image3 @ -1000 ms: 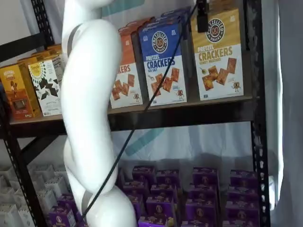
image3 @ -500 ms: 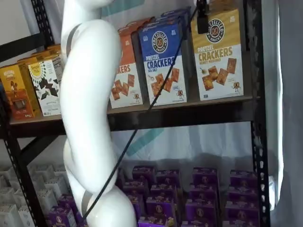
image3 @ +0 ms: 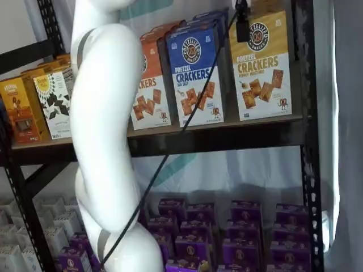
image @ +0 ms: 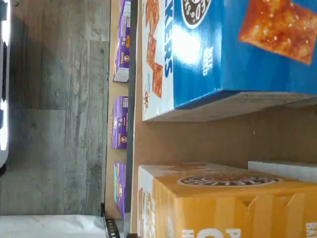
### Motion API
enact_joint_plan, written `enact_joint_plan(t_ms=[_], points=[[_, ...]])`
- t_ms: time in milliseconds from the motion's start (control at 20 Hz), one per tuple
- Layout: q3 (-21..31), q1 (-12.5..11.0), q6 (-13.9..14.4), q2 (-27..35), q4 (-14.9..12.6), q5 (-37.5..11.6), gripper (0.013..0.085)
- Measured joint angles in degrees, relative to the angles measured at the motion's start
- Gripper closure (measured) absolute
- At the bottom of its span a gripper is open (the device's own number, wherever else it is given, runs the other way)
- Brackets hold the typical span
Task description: Retrieve the yellow and white box located on the top shelf, the sixth one from the left
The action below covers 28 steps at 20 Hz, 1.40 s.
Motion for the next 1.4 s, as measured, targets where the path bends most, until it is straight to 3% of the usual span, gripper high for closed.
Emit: enact_joint_plan(t_ms=[50,250,650,800,1400], points=[[0.1,0.0,0.0,0.0,0.0,-0.1,0.013],[0.3,0.1,0.0,-0.2,-0.1,-0.4,0.025],[-0.2,0.0,0.0,0.1,0.1,-0.4,0.025],[-0.2,-0.1,0.0,0.1,0.2,-0.4,0.033],[-0.6,-0.1,0.0,0.1,0.5,-0.2,0.033]])
